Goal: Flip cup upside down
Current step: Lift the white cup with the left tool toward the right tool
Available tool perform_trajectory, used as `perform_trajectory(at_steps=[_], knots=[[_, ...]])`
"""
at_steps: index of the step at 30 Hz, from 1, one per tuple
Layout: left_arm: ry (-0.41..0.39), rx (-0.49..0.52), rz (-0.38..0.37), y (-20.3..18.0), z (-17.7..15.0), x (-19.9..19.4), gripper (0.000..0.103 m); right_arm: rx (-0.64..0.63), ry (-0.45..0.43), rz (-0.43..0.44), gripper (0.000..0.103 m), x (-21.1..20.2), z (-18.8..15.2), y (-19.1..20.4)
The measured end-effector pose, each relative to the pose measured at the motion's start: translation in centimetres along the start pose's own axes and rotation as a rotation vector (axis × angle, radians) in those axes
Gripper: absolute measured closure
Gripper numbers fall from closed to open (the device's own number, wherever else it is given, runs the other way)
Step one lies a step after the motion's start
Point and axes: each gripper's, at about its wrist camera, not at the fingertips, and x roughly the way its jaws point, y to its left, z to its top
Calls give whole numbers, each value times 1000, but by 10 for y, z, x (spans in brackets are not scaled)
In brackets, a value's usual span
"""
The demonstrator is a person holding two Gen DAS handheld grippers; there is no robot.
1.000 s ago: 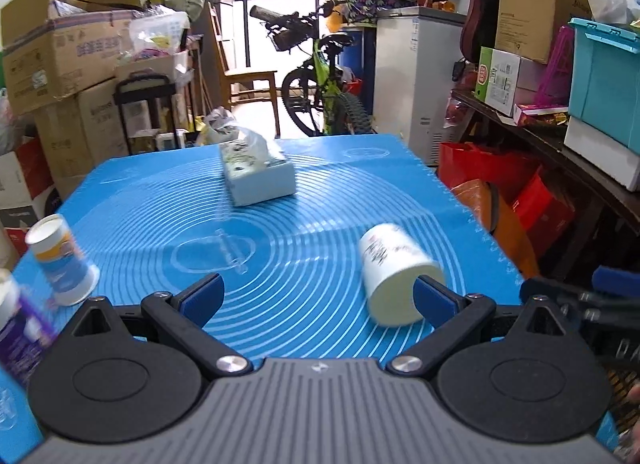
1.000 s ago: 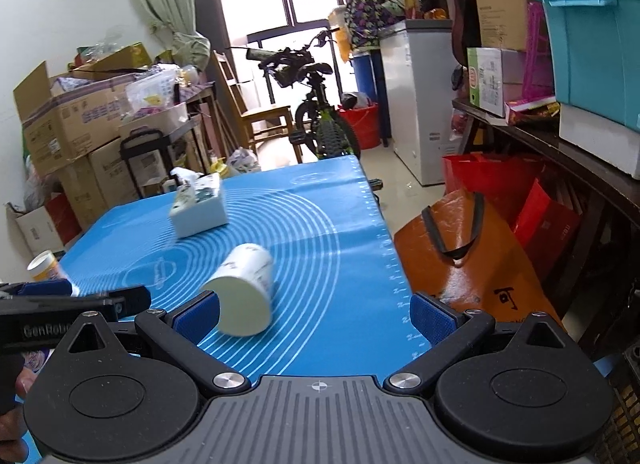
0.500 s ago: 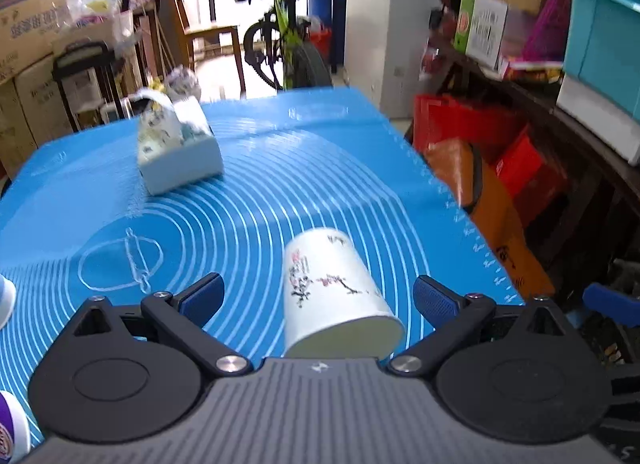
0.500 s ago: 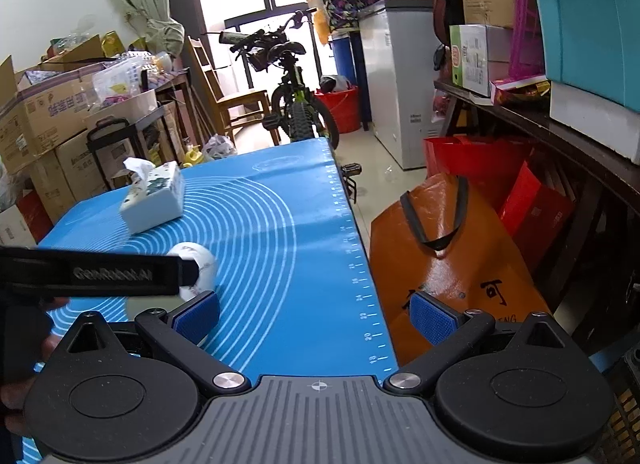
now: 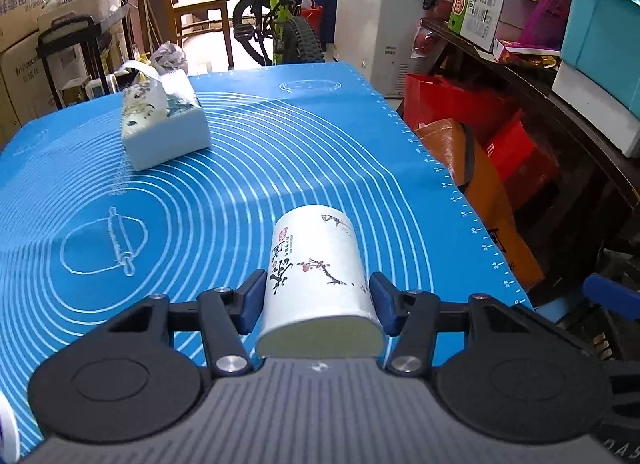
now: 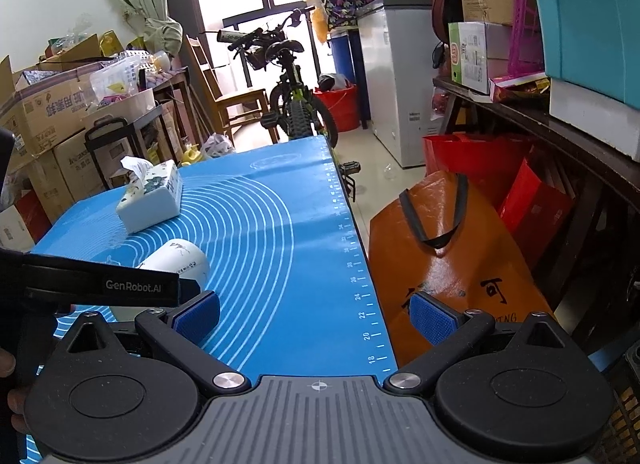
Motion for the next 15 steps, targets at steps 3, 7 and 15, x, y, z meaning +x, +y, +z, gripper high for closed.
perform_trajectory(at_steps=[3, 7, 15], knots=[[-15, 6, 11, 6, -1, -12, 46, -4, -9, 9, 3, -8, 1, 4], [-28, 2, 29, 19, -8, -36, 46, -20, -19, 35, 3, -21, 1, 16], [-11, -39, 64, 47, -38, -73, 46, -48, -17, 84, 3, -46, -8, 44]])
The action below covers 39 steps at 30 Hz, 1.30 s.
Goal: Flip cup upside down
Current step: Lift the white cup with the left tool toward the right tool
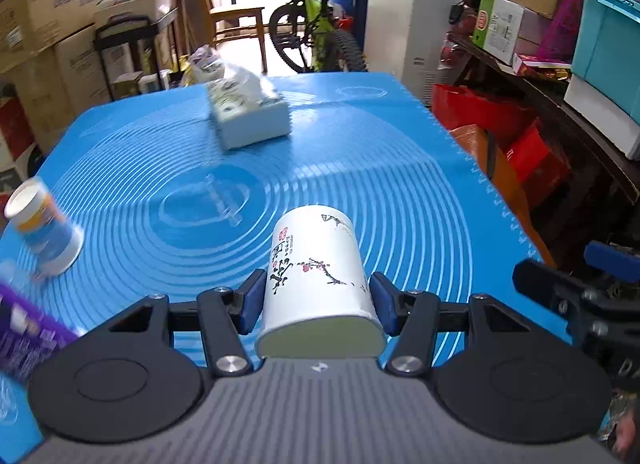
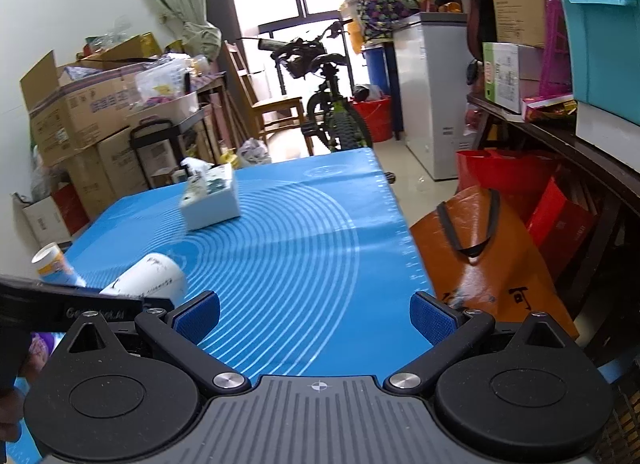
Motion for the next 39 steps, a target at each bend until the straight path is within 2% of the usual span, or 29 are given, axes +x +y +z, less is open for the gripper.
perform_trajectory(at_steps=[10, 20, 22, 24, 26, 39], knots=[[59, -46, 13, 14, -33, 5, 45, -7, 61, 28, 3, -6, -23, 20], [25, 9, 42, 12, -38, 8, 41, -8, 74, 21, 3, -4, -23, 20], [18, 30, 51, 10, -39, 8, 38, -7, 75, 21, 3, -3, -24, 20], [7, 31, 50, 10, -39, 7, 23, -10, 77, 23, 3, -3, -23, 22], [-6, 24, 47, 11, -39, 5, 18, -13, 78, 25, 3, -3, -24, 22], [-26, 5, 48, 13, -35, -7, 14, -18, 73, 32, 3, -10, -22, 25]])
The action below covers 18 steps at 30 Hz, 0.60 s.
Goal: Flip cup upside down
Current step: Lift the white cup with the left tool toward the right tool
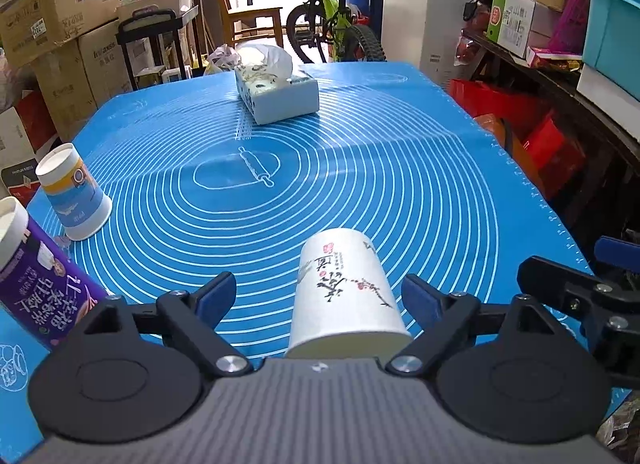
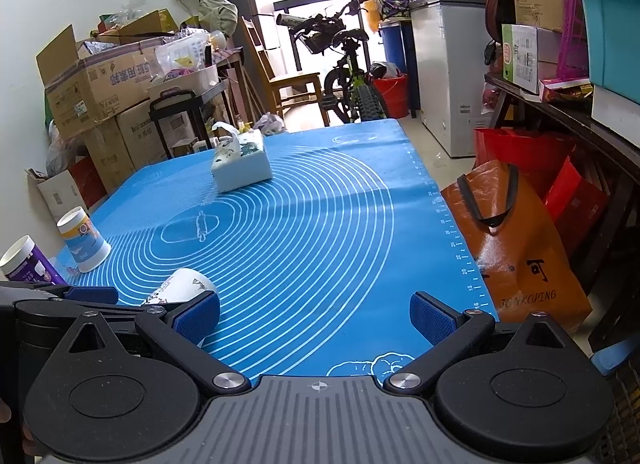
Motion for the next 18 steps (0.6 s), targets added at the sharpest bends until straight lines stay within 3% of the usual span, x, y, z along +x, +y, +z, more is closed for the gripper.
perform_trajectory(at_steps=[9, 18], knots=[[-62, -35, -7, 20, 5, -33, 11, -29, 23, 37, 3, -11, 14, 14], [-70, -85, 54, 58, -5, -49, 11, -40, 144, 101, 3, -1, 37, 46]])
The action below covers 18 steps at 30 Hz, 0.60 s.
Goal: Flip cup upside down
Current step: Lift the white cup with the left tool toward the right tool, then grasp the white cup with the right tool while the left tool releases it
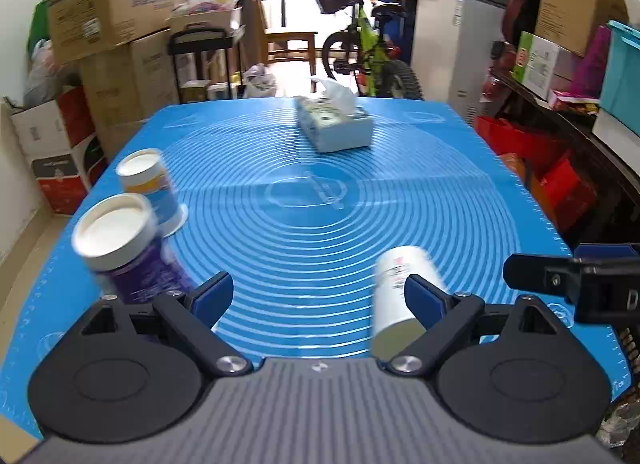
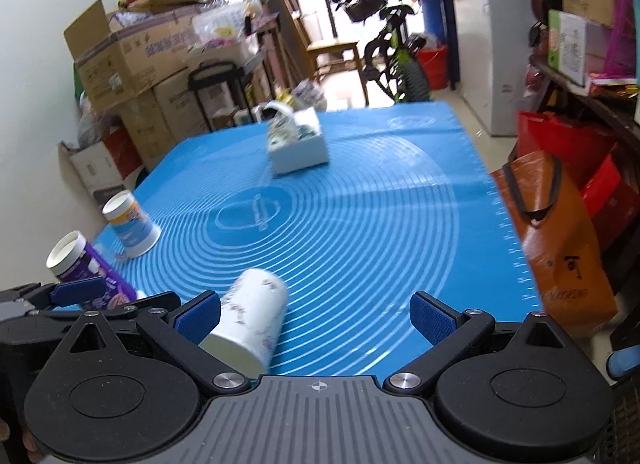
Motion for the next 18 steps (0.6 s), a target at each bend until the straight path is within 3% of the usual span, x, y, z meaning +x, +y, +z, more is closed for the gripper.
perform_trajectory(at_steps=[7, 18], knots=[[-4, -47, 56, 26, -9, 4, 11, 24, 133, 54, 7, 28, 16, 23], [-1, -41, 58, 31, -16, 19, 11, 108, 298, 65, 19, 86, 33, 27]])
